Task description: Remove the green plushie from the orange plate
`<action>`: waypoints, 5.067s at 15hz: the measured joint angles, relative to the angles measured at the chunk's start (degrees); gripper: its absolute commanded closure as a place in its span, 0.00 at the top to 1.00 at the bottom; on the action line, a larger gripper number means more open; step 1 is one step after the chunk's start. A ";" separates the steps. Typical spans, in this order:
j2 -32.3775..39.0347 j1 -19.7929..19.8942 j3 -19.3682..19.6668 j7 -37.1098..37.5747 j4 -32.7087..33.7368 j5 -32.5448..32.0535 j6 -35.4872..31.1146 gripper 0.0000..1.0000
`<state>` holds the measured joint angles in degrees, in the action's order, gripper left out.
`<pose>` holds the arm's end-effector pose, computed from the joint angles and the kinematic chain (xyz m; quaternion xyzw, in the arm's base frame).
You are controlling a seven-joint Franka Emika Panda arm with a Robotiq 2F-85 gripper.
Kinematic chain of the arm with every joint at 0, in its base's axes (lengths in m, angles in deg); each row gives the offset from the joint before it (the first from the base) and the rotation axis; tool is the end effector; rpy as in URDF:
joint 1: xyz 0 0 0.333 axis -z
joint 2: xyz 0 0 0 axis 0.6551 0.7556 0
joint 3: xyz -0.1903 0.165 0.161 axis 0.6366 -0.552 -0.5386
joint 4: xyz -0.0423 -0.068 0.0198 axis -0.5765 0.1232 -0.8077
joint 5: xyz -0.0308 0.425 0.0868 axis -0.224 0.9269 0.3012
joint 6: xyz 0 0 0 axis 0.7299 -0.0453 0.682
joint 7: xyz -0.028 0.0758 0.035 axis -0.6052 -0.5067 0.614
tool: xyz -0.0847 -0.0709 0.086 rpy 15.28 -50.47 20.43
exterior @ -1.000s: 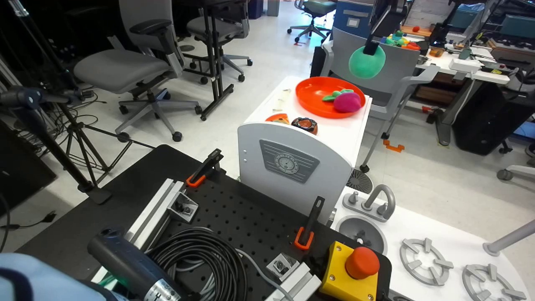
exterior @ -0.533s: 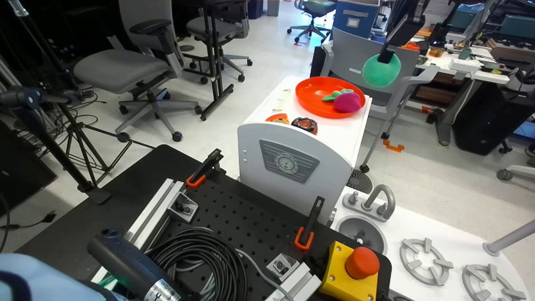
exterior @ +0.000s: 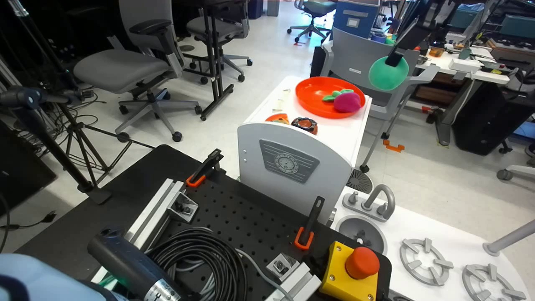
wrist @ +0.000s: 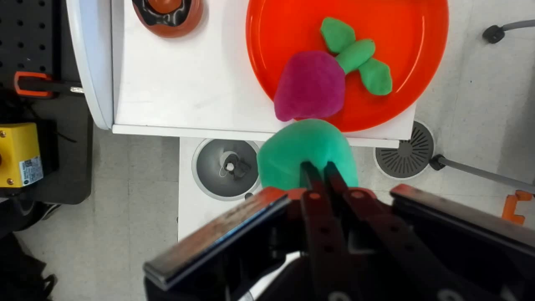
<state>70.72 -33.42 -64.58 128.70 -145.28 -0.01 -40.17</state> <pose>0.6149 -0.1633 0.2994 -0.7674 0.6369 0.0368 0.0634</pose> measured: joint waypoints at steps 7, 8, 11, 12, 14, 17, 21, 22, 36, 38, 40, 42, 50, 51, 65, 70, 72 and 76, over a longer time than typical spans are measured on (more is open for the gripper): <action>0.02 -0.19 0.11 -0.03 -0.37 -0.04 0.00 0.01; 0.02 -0.83 0.02 0.01 -0.58 -1.46 0.00 0.01; 0.12 -3.59 -0.37 1.03 -1.31 -6.91 0.00 0.01; 0.16 -4.59 -0.51 1.59 -1.48 -8.25 0.00 0.01; 0.23 -6.09 -0.85 2.45 -1.51 -9.37 0.00 0.01; 0.23 -6.89 -1.68 2.82 -1.48 -9.03 -0.01 0.01; 0.25 -6.91 -2.76 5.23 -1.21 -3.15 -0.01 0.01; 0.29 -6.91 -2.94 5.88 -1.08 -1.23 0.00 0.01; 0.66 -6.92 -3.35 6.01 -0.51 -7.66 -0.30 0.01; 0.65 -6.98 -3.35 4.03 -0.51 -10.97 -0.85 0.01; 0.65 -7.16 -3.35 1.58 -0.51 -15.40 -0.98 0.01; 0.66 -7.55 -3.35 -0.57 -0.51 -19.81 -1.02 0.01; 0.67 -8.72 -3.46 -14.22 -0.64 -30.53 -5.53 0.01; 0.67 -8.72 -3.53 -17.10 -0.67 -30.53 -6.03 0.01; 0.68 -8.54 -3.90 -41.22 0.26 -23.77 -5.62 0.01; 0.67 -7.76 -3.90 -42.40 0.48 -21.73 -5.62 0.01; 0.66 -7.04 -3.90 -43.31 0.48 -19.45 -5.62 0.01; 0.58 -4.89 -3.89 -45.45 0.36 -14.92 -5.62 0.01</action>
<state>71.31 -38.31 -68.47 83.25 -144.92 -14.93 -45.79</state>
